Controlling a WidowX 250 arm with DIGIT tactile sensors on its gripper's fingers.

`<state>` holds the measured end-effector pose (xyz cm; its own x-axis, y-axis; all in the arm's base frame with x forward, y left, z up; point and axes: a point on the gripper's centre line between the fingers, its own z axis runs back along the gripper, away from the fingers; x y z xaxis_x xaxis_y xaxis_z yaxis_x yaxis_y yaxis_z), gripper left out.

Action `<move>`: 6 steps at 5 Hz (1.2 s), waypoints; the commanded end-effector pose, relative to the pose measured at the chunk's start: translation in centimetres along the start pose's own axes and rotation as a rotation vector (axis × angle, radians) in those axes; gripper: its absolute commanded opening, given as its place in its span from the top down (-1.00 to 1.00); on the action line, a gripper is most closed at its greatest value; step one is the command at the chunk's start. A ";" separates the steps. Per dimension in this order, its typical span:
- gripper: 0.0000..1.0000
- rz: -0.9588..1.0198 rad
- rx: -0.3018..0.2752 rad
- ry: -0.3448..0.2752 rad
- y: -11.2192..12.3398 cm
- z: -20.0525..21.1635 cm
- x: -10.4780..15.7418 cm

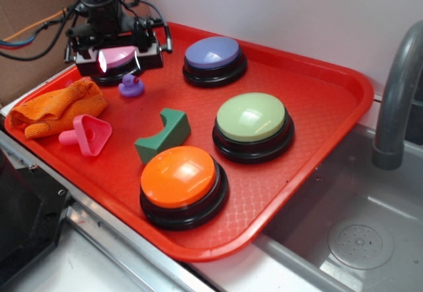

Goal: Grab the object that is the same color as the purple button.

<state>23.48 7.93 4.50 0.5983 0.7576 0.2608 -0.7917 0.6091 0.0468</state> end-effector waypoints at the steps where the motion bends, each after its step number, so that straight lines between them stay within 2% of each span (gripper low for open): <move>1: -1.00 -0.004 -0.074 0.029 0.4 -1.5 0.4; 2: -1.00 -0.014 -0.085 0.022 0.4 -1.8 0.3; 3: 1.00 -0.014 -0.086 0.016 0.1 -1.8 0.1; 4: 1.00 -0.028 -0.077 0.020 -0.1 -2.0 0.0; 5: 1.00 -0.045 -0.109 0.042 0.3 -1.5 0.2; 6: 1.00 -0.229 -0.159 0.030 -0.5 2.8 0.8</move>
<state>23.53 6.73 5.41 0.7646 0.6213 0.1715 -0.6266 0.7788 -0.0279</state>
